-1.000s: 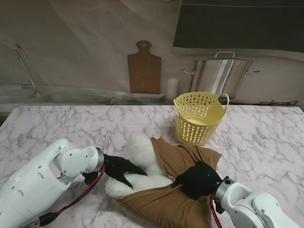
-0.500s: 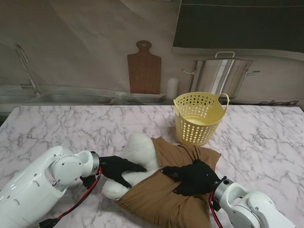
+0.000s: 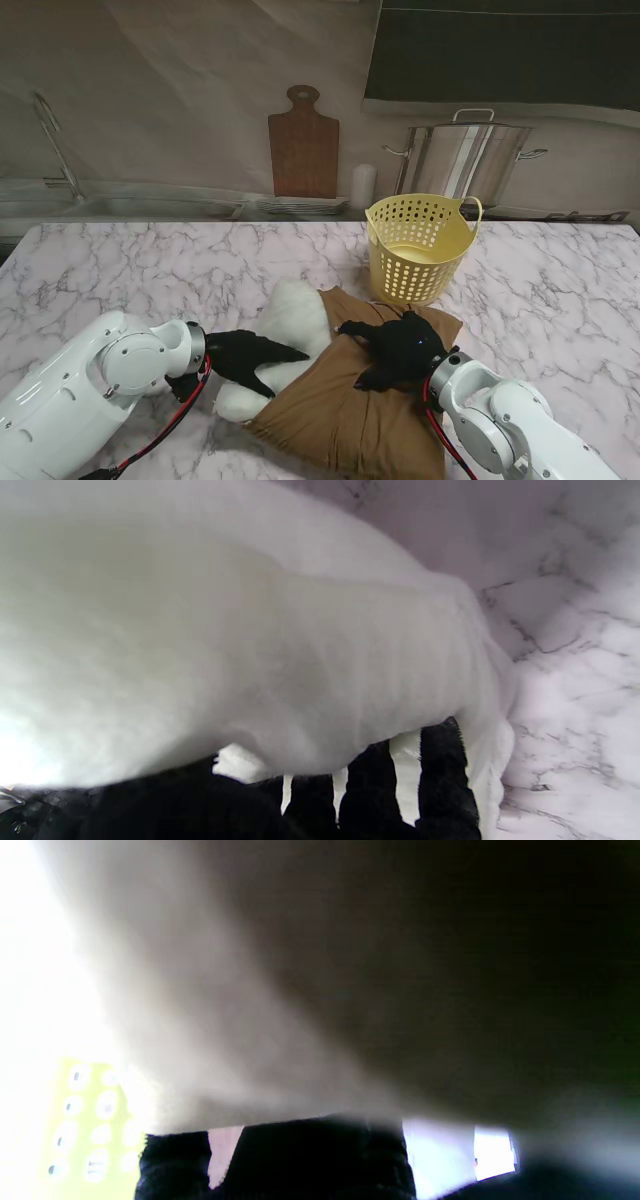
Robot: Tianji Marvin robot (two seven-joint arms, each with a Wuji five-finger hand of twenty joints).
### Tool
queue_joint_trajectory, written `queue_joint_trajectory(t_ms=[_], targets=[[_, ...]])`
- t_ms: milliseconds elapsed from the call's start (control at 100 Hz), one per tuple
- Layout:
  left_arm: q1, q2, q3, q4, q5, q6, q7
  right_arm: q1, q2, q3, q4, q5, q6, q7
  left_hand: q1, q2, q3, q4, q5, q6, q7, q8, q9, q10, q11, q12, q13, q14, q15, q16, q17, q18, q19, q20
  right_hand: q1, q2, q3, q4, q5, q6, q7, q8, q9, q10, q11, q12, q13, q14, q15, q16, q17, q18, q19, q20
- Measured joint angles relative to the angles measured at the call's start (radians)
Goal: Remove the pillowcase from the pillow and put it in the laundry basket
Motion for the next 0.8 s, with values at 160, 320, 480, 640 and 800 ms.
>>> queue_joint_trajectory(t_ms=[160, 320, 480, 640, 800], targets=[[-0.003, 0.000, 0.005, -0.001, 0.006, 0.001, 0.001, 0.000, 0.000, 0.009, -0.017, 0.017, -0.027, 0.033, 0.000, 0.000, -0.001, 0.000, 0.000, 0.000, 0.000, -0.001, 0.000, 0.002, 0.000, -0.001, 0.000, 0.003, 0.000, 0.000, 0.000, 0.004, 0.000, 0.000, 0.016, 0.000, 0.000, -0.001, -0.041, -0.008, -0.029, -0.011, 0.013, 0.000, 0.029, 0.072, 0.005, 0.006, 0.026, 0.018, 0.013, 0.002, -0.003, -0.001], [-0.011, 0.001, 0.015, 0.008, 0.003, 0.002, 0.007, 0.080, 0.014, -0.044, 0.001, 0.013, -0.077, 0.076, 0.000, 0.000, -0.012, 0.000, 0.000, 0.000, 0.000, -0.001, 0.000, 0.004, 0.000, -0.001, 0.000, 0.004, 0.007, 0.000, 0.000, 0.006, 0.000, 0.000, 0.115, -0.043, 0.000, -0.004, -0.050, -0.089, -0.117, -0.048, 0.070, 0.009, 0.086, 0.037, 0.082, 0.043, 0.065, 0.018, 0.069, 0.057, 0.000, -0.012], [-0.011, 0.001, 0.013, 0.011, 0.001, 0.004, 0.006, 0.140, 0.018, -0.080, 0.014, 0.028, -0.116, 0.165, 0.001, 0.000, -0.012, 0.000, 0.000, 0.000, 0.000, -0.001, 0.000, 0.005, 0.000, -0.001, 0.000, 0.005, 0.007, 0.000, 0.000, 0.007, 0.000, 0.000, 0.115, -0.060, 0.222, -0.065, 0.007, -0.231, 0.029, -0.061, 0.090, 0.012, 0.153, 0.033, 0.104, 0.072, 0.094, 0.007, 0.088, 0.068, -0.003, -0.034], [-0.010, -0.001, 0.012, 0.009, 0.000, 0.006, -0.004, 0.158, 0.020, -0.084, 0.001, 0.068, -0.118, 0.254, 0.001, 0.000, -0.013, 0.000, 0.000, -0.025, -0.002, -0.012, 0.000, -0.006, 0.000, -0.001, 0.000, 0.004, 0.000, 0.000, 0.000, 0.007, 0.000, 0.000, 0.139, -0.049, 0.181, -0.101, 0.315, -0.246, 0.406, -0.224, 0.185, 0.023, 0.164, 0.045, 0.147, 0.069, 0.150, 0.006, 0.076, 0.079, 0.003, -0.033], [-0.019, 0.000, 0.022, 0.006, -0.009, 0.017, -0.019, 0.103, 0.006, -0.022, -0.001, -0.021, -0.144, 0.144, 0.001, 0.000, -0.013, 0.000, 0.000, -0.030, -0.016, -0.013, 0.000, -0.029, -0.005, -0.002, -0.002, -0.009, -0.009, 0.000, 0.000, 0.007, 0.000, 0.000, 0.034, -0.034, 0.123, -0.063, 0.578, -0.244, 0.361, 0.029, 0.278, -0.004, 0.164, 0.064, 0.192, 0.027, 0.169, 0.004, 0.091, 0.077, -0.001, -0.033]])
